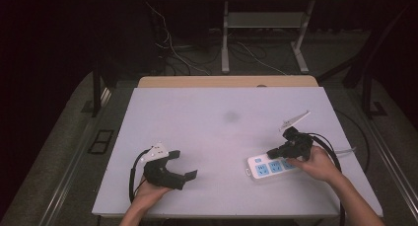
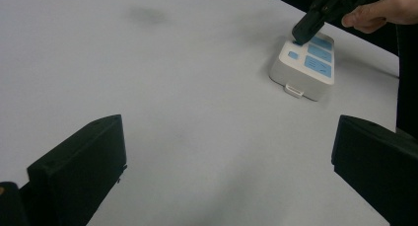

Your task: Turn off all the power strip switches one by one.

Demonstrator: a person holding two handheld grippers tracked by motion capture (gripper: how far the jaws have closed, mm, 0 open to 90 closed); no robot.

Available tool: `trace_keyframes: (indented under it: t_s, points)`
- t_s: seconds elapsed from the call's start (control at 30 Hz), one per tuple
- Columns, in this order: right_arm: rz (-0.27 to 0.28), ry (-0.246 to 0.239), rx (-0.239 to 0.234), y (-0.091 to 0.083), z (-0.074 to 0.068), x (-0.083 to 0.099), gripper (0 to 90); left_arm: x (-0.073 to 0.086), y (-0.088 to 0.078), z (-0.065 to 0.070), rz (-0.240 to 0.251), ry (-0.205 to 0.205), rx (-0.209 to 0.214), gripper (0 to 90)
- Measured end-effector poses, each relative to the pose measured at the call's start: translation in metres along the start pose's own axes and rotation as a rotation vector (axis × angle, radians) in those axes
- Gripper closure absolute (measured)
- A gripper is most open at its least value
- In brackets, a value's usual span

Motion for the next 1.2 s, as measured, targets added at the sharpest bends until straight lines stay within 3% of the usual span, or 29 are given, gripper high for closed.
trace_keyframes:
  t_s: [0.23, 0.47, 0.6, 0.93, 0.97, 1.0, 1.2]
  points:
    - [0.043, 0.011, -0.012, 0.0003, 0.0018, 0.0045, 90.0, 0.0000, 0.0001, -0.0006, 0.001, -0.005, -0.002, 0.0]
    - [0.040, 0.000, -0.010, 0.0002, 0.0016, 0.0039, 90.0, 0.0004, 0.0005, -0.0009, -0.003, -0.003, -0.002, 0.0]
    - [0.038, 0.008, -0.036, -0.0006, 0.0031, 0.0049, 90.0, 0.0005, 0.0004, -0.0013, -0.003, -0.002, -0.002, 0.0]
    - [0.029, -0.016, -0.014, -0.0012, 0.0001, 0.0041, 90.0, 0.0003, 0.0000, -0.0015, 0.001, -0.005, -0.002, 0.0]
    - [0.052, -0.012, -0.025, -0.0034, -0.0008, 0.0029, 90.0, 0.0003, -0.0001, -0.0017, 0.001, -0.005, -0.002, 0.0]
    - [0.038, -0.020, 0.000, -0.0041, -0.0007, 0.0029, 90.0, 0.0002, 0.0000, -0.0020, 0.003, -0.006, -0.003, 0.0]
    - [0.022, -0.025, 0.005, -0.0045, -0.0040, 0.0043, 90.0, 0.0002, 0.0006, -0.0022, 0.001, -0.007, -0.003, 0.0]
Point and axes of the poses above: each handheld gripper's, and its own axes: y roughly forward along the jaws, x roughly out of its underside, z roughly to its right, the point moved 4 cm from there along y, roughly forward along the jaws, and after that the axes turned 9 degrees about -x, right-handed, at the moved point
